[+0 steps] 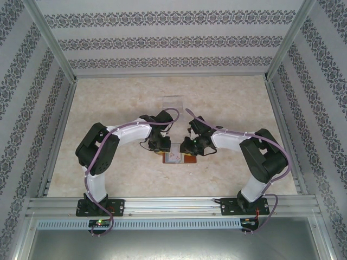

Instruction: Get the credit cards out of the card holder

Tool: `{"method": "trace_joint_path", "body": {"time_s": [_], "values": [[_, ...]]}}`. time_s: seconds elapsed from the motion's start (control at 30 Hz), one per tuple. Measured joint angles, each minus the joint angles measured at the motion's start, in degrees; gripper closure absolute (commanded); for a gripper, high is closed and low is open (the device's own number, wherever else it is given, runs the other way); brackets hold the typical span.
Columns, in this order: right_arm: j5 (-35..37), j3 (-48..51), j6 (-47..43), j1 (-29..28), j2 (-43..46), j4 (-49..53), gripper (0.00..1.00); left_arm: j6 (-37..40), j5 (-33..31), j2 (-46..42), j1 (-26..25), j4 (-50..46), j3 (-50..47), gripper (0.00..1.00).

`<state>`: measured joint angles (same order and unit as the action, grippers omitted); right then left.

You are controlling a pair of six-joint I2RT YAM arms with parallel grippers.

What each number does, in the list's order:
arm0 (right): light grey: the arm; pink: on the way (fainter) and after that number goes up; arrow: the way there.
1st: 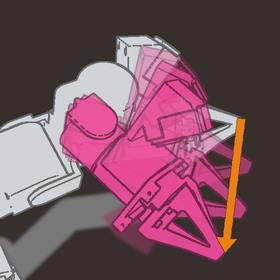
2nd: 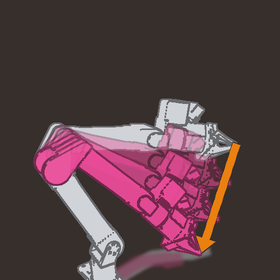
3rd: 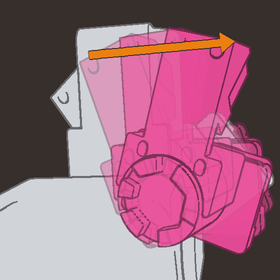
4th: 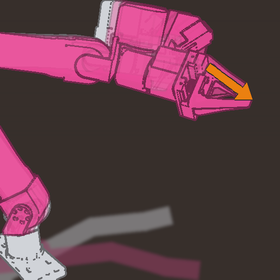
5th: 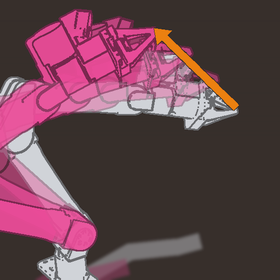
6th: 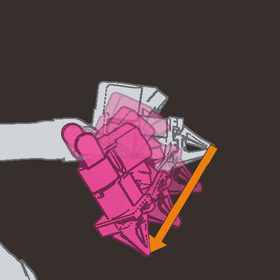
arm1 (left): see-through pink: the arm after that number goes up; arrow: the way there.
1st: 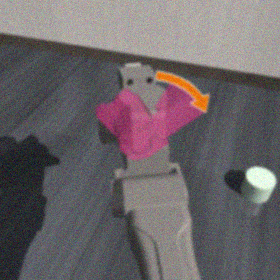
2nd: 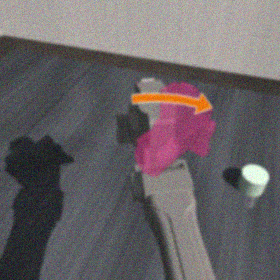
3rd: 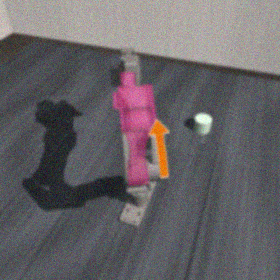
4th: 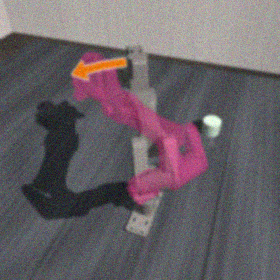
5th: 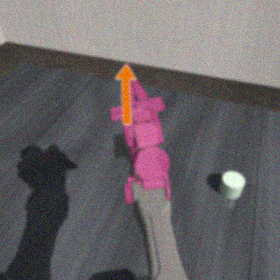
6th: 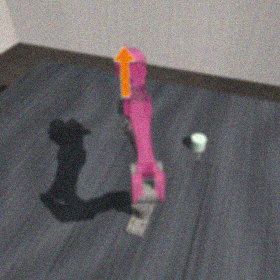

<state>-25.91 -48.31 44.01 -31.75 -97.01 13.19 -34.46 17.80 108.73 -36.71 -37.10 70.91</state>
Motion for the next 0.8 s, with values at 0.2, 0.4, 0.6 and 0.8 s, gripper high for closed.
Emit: {"method": "trace_joint_path", "body": {"time_s": [0.2, 0.4, 0.6, 0.8], "values": [[-2.62, 3.28, 0.13, 2.03, 2.03, -3.8, 0.75, -0.07, 0.15, -0.15, 0.0, 0.85, -0.68, 0.8], [-6.47, 4.72, 0.72, 2.78, 2.67, -8.44, 0.76, -0.24, 0.15, -0.35, 0.0, 1.27, -0.98, 0.8], [-8.87, 4.72, 0.87, 2.75, 1.55, -11.39, 0.77, -0.24, 0.15, -0.35, 0.0, 1.27, -0.98, 0.8], [-9.77, 4.72, 0.87, 2.75, -0.94, -12.52, 0.78, -0.26, 0.15, -0.35, 0.0, 1.27, -0.98, 0.79]]}}
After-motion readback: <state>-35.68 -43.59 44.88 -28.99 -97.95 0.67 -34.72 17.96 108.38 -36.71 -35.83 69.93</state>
